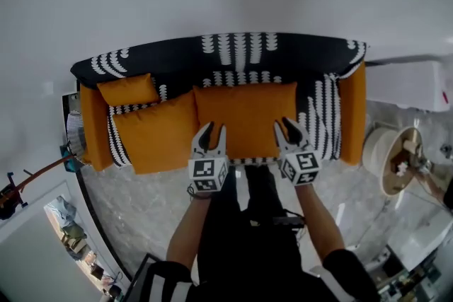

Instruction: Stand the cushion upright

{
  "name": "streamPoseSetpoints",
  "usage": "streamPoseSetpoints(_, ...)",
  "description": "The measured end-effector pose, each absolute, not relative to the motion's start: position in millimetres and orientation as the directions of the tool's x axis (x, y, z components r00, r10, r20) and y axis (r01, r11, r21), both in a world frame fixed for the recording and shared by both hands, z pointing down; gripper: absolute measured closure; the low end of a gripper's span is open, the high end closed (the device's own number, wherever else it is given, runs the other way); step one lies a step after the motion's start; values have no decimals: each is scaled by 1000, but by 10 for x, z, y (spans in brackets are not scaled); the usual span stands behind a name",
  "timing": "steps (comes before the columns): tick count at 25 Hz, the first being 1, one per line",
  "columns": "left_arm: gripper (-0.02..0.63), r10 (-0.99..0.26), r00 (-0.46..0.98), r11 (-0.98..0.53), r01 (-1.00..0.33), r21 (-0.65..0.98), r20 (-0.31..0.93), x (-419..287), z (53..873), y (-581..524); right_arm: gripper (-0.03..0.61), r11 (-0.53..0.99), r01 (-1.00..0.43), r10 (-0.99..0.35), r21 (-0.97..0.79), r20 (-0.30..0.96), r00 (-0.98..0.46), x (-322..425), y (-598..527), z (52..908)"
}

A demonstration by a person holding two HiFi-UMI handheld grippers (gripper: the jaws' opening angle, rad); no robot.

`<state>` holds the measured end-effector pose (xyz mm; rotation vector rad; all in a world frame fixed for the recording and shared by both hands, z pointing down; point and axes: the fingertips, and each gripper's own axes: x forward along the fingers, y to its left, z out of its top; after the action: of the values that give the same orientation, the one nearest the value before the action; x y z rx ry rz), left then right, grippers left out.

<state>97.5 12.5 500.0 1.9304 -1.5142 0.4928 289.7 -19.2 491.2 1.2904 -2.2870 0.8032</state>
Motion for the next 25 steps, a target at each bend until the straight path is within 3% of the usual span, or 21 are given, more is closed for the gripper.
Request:
streamPoseSetpoints(8,456,-665,244,-98,-965,242,705,856,5889,-29,437,331,-901,-571,-281,701,-428,3124,-358,6004)
streamPoseSetpoints(18,420,-594,219,-67,-972,224,774,689,7021,-44,396,249,-943,-473,-220,822,-316,3542,-403,7382)
streamPoseSetpoints(25,408,-456,217,-35,-973,226,863,644,7789,236,382,219,-963,-380,-159,895,-234,3724,-158,8035)
